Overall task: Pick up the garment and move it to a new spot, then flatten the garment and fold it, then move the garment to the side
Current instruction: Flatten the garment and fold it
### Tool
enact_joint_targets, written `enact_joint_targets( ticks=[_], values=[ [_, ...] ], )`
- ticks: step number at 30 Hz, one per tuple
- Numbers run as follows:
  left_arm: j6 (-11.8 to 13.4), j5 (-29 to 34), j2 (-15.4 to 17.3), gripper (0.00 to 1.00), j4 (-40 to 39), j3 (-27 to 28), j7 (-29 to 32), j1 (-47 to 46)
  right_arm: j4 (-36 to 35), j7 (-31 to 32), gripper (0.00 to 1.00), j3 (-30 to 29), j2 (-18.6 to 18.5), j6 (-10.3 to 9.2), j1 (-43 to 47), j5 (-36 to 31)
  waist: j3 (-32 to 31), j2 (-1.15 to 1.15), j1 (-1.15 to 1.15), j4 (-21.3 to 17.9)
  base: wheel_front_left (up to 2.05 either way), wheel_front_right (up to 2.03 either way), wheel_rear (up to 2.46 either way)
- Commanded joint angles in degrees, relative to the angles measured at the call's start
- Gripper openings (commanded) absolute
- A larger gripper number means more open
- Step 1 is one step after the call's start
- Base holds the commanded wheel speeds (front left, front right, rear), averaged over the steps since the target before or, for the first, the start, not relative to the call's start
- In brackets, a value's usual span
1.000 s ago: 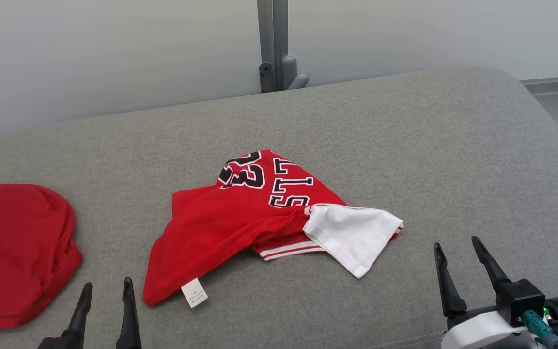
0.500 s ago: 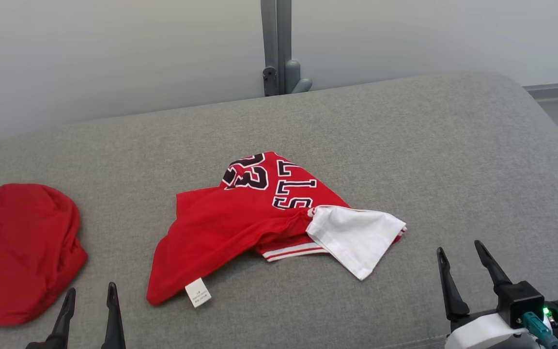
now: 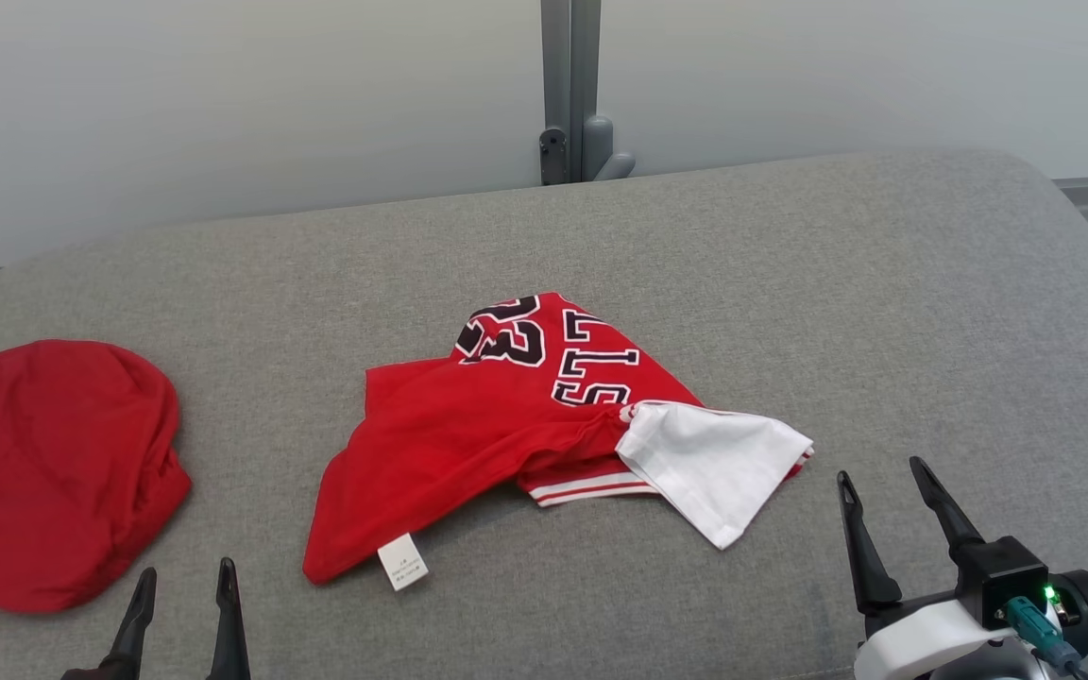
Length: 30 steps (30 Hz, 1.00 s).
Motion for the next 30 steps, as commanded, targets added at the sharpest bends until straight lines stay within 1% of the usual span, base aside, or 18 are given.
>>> enact_joint_targets(
  ticks=[1,7,9,13,14,17,21,30],
  values=[
    [-0.18,0.12,0.01,1.0,0.07,0.12,-0.01,0.04,0.08,-0.18,1.0,0.11,-0.03,-0.02,-0.08,0.22,0.05,0.62,0.0,-0.02,0.0,0.0,0.0],
    [-0.2,0.02,-0.06,1.0,0.21,-0.04,-0.01,-0.12,-0.38,-0.18,1.0,0.45,0.1,-0.02,0.15,0.66,0.27,0.62,0.0,-0.12,0.0,0.0,0.0],
    [-0.21,-0.19,-0.08,1.0,0.05,-0.27,-0.01,-0.29,0.08,-0.18,1.0,0.86,0.2,-0.02,0.14,2.25,0.48,0.62,0.0,-0.18,0.0,0.0,0.0],
    [-0.21,-0.46,0.89,1.0,1.43,-2.63,-0.01,-1.03,3.58,-0.18,1.0,3.87,0.31,-0.02,-0.79,6.06,1.28,0.62,0.0,-0.45,0.0,0.0,0.0],
    [-0.21,-0.4,1.69,1.0,2.62,-4.16,-0.01,-1.87,5.79,-0.18,1.0,5.63,0.28,-0.02,-1.74,7.64,1.82,0.62,0.0,-0.6,0.0,0.0,0.0],
    [-0.21,-0.24,2.47,1.0,4.6,-6.1,-0.01,-3.0,7.77,0.22,1.0,6.91,0.3,-0.02,-3.01,8.9,2.82,0.62,0.0,-0.72,0.0,0.0,0.0],
    [-0.21,-1.0,4.45,1.0,8.63,-9.25,1.93,-6.99,10.31,3.92,1.0,8.69,0.35,-0.02,-6.14,10.94,4.95,0.62,0.0,-1.02,0.0,0.0,0.0],
    [-0.16,-1.62,7.83,1.0,14.68,-14.65,8.14,-15.11,12.6,14.78,1.0,10.59,0.4,-0.02,-11.54,16.31,8.54,0.62,0.0,-1.58,0.0,0.0,0.0]
  ],
)
